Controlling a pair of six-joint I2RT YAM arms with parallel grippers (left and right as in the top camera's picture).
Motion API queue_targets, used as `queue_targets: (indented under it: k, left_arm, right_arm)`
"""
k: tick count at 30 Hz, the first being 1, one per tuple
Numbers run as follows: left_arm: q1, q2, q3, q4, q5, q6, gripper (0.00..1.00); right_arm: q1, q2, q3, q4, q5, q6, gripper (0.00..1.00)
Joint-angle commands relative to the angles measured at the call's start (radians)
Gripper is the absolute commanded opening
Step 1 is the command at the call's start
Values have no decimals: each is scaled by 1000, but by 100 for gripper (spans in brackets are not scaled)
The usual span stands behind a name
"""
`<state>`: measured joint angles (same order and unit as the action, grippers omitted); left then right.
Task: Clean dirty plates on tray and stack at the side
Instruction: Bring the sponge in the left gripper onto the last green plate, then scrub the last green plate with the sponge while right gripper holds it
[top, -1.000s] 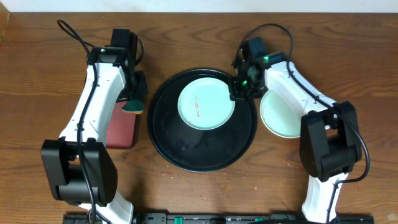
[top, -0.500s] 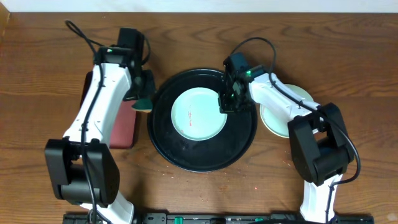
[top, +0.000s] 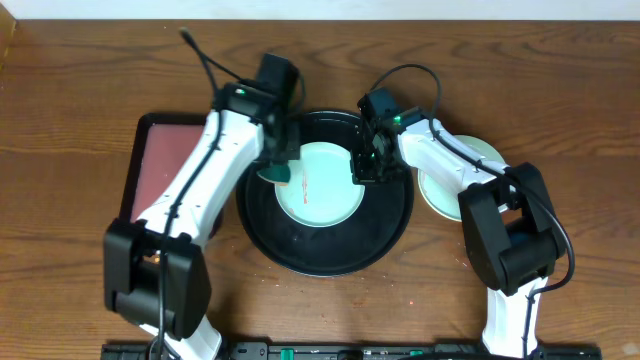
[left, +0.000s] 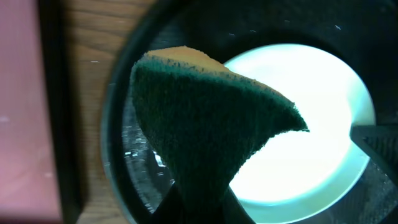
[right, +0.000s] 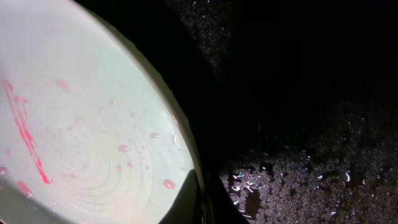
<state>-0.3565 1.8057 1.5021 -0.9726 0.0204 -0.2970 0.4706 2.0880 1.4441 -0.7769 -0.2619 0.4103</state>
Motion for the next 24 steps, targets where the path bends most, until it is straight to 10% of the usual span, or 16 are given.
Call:
queue_targets:
  k: [1,24]
  left_arm:
    - [-36,60,0,11,-2,-39,7]
    - [-126,200,-134,134,-5,-146,7]
  right_arm:
    - [0,24,-8,3,-8,12,1]
    - [0,24,-8,3,-8,12,1]
